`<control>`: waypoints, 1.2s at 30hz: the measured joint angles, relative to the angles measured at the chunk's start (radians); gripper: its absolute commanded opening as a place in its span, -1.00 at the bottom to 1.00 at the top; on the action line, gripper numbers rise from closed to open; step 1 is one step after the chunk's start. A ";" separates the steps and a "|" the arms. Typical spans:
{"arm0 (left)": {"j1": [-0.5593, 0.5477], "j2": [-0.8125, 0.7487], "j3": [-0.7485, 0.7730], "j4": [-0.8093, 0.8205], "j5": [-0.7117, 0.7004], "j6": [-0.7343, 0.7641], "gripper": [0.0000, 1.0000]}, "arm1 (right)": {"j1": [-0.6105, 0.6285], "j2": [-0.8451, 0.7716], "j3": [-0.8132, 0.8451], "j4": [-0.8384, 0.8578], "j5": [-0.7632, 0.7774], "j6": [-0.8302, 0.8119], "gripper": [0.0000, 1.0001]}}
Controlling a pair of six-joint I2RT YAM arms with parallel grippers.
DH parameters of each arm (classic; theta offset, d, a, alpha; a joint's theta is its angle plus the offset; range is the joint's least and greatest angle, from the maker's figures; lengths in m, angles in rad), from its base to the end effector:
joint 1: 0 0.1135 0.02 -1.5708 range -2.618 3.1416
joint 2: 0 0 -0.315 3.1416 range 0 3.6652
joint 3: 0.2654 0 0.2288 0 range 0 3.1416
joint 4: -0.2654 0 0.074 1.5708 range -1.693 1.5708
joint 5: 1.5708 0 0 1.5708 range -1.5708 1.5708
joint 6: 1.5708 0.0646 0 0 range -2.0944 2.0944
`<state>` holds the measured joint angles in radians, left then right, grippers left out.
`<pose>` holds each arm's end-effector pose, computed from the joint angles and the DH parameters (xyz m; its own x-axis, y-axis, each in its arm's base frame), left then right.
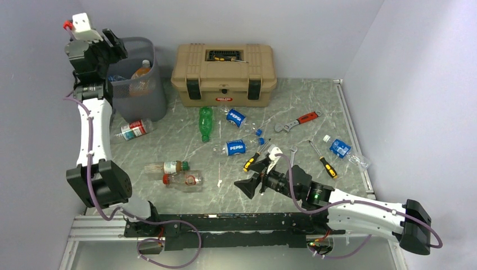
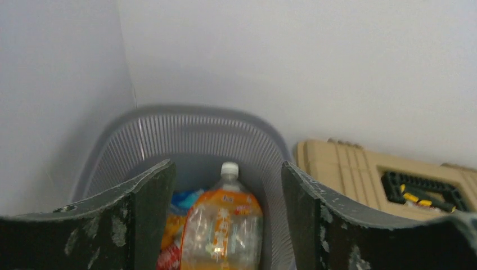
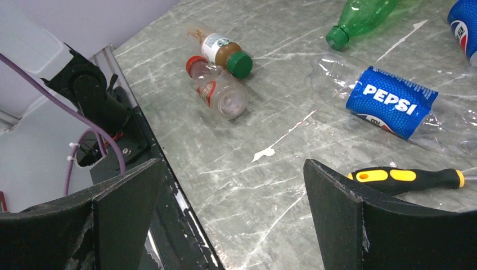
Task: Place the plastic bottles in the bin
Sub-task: Place the plastic bottle in the trash bin, then pick up the plastic bottle at the center of the board.
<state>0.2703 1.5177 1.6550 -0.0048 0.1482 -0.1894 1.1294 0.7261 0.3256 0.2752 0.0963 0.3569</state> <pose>0.3403 0.0844 0.5359 0.1482 -0.1522 -0.9772 -0.0969 0.9811 -0.1675 0.0690 0.1315 0.2745 -0.3502 0.0728 -0.9338 -0.7864 0.5187 0.3354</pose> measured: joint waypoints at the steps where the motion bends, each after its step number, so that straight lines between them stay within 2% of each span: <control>1: -0.005 0.011 -0.009 -0.006 -0.006 -0.013 0.56 | 0.000 -0.002 0.001 -0.001 0.003 0.003 0.99; 6: -0.078 -0.003 -0.097 -0.061 -0.096 -0.014 0.64 | 0.000 -0.014 0.008 -0.030 0.039 0.006 0.99; 11: -0.324 -0.156 -0.108 -0.153 -0.168 0.028 0.59 | 0.000 -0.008 0.039 -0.074 0.167 0.010 0.99; 14: -0.460 -0.275 -0.099 -0.248 -0.177 0.030 0.61 | -0.014 0.050 0.100 -0.121 0.274 0.038 0.99; 17: -0.526 -0.338 -0.099 -0.362 -0.197 0.029 0.64 | -0.087 0.158 0.187 -0.172 0.316 0.084 0.99; 20: -0.595 -0.348 -0.156 -0.461 -0.220 0.037 0.68 | -0.228 0.244 0.224 -0.177 0.277 0.135 0.97; 23: -0.642 -0.328 -0.290 -0.537 -0.214 0.051 0.70 | -0.358 0.310 0.224 -0.173 0.231 0.183 0.94; 27: -0.656 -0.306 -0.522 -0.592 -0.168 0.044 0.71 | -0.398 0.388 0.219 -0.127 0.201 0.219 0.90; 30: -0.657 -0.325 -0.639 -0.598 -0.106 0.010 0.70 | -0.417 0.456 0.217 -0.071 0.176 0.256 0.86; 36: -0.666 -0.351 -0.650 -0.555 -0.020 -0.015 0.67 | -0.525 0.565 0.188 0.021 0.098 0.389 0.79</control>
<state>-0.3962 1.1664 1.0050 -0.5598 0.1284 -0.2047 0.6041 1.2911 0.5137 0.2966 0.1947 0.7464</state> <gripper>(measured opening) 0.836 0.902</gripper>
